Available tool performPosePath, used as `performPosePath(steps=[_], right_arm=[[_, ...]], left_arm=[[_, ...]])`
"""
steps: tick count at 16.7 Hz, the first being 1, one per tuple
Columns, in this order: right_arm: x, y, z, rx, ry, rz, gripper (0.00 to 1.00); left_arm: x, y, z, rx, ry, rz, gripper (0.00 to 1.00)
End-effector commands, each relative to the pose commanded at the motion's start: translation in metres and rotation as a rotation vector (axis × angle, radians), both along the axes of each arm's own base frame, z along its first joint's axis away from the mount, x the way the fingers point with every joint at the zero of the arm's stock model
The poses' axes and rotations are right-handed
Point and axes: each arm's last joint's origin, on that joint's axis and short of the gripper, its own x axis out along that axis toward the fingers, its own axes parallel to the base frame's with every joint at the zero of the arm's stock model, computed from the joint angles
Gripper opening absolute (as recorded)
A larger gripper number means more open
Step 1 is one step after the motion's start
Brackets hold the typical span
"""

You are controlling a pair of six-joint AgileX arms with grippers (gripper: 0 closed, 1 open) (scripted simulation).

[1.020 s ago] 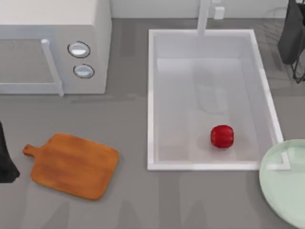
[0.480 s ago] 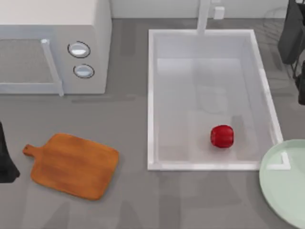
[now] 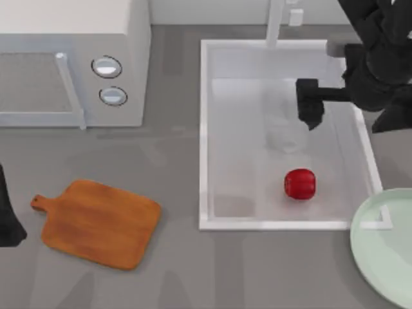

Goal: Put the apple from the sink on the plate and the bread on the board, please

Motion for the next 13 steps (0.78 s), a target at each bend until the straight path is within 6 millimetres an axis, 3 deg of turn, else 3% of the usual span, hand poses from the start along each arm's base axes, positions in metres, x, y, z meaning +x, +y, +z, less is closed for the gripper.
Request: performPosePath(steps=[3, 6, 13], right_arm=[[0.024, 0.025, -0.035, -0.045, 0.136, -0.001, 1.00], [0.035, 0.038, -0.056, -0.072, 0.204, -0.001, 1.00], [0.037, 0.037, -0.060, -0.076, 0.214, -0.006, 1.00]], left_arm=[[0.000, 0.000, 0.000, 0.000, 0.000, 0.000, 1.00], [0.000, 0.000, 0.000, 0.000, 0.000, 0.000, 1.00], [0.000, 0.000, 0.000, 0.000, 0.000, 0.000, 1.00]])
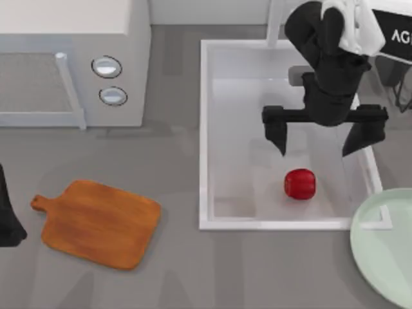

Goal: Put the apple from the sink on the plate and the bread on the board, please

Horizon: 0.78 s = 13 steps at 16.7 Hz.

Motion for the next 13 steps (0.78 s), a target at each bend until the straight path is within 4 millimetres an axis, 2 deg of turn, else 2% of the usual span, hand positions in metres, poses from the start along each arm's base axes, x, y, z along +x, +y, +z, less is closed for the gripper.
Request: performPosePath(steps=[3, 10, 13], right_arm=[[0.003, 0.002, -0.025, -0.002, 0.005, 0.001, 1.00], [0.004, 0.004, -0.129, 0.004, -0.010, 0.004, 1.00], [-0.001, 0.002, -0.152, 0.000, 0.000, 0.004, 1.00]], left_arm=[[0.000, 0.000, 0.000, 0.000, 0.000, 0.000, 1.00], [0.000, 0.000, 0.000, 0.000, 0.000, 0.000, 1.00], [0.000, 0.000, 0.000, 0.000, 0.000, 0.000, 1.00]])
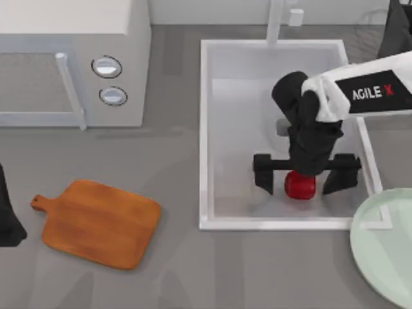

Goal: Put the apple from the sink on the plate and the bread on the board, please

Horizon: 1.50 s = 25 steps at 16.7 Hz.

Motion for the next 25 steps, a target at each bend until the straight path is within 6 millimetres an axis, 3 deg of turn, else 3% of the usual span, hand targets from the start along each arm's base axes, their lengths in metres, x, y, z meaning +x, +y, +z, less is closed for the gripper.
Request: performPosePath(steps=[4, 17, 25], right_arm=[[-0.0001, 0.0000, -0.0003, 0.000, 0.000, 0.000, 1.00], [-0.0001, 0.0000, -0.0003, 0.000, 0.000, 0.000, 0.02], [-0.0001, 0.0000, -0.0003, 0.000, 0.000, 0.000, 0.00]], left_arm=[[0.0000, 0.0000, 0.0000, 0.000, 0.000, 0.000, 1.00], [0.0000, 0.0000, 0.0000, 0.000, 0.000, 0.000, 1.00], [0.0000, 0.0000, 0.0000, 0.000, 0.000, 0.000, 1.00]])
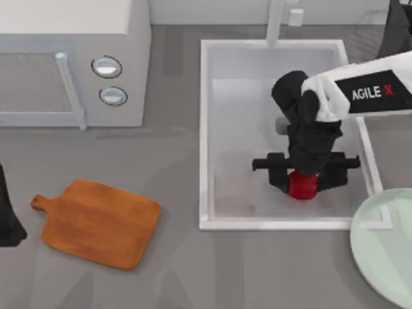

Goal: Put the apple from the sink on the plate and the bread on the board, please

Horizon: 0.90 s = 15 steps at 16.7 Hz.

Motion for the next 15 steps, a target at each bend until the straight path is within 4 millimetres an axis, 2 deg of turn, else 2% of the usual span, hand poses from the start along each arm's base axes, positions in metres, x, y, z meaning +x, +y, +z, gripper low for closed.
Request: performPosePath(steps=[1, 4, 10, 12, 15], right_arm=[[0.006, 0.001, 0.029, 0.000, -0.050, 0.005, 0.00], [0.008, 0.002, 0.042, 0.001, -0.053, 0.005, 0.00], [0.006, 0.001, 0.117, -0.004, -0.042, 0.005, 0.00], [0.006, 0.001, 0.128, 0.000, -0.050, 0.005, 0.00], [0.005, 0.001, 0.127, -0.001, -0.047, 0.004, 0.00]], left_arm=[[0.000, 0.000, 0.000, 0.000, 0.000, 0.000, 1.00], [0.000, 0.000, 0.000, 0.000, 0.000, 0.000, 1.00], [0.000, 0.000, 0.000, 0.000, 0.000, 0.000, 1.00], [0.000, 0.000, 0.000, 0.000, 0.000, 0.000, 1.00], [0.000, 0.000, 0.000, 0.000, 0.000, 0.000, 1.00]])
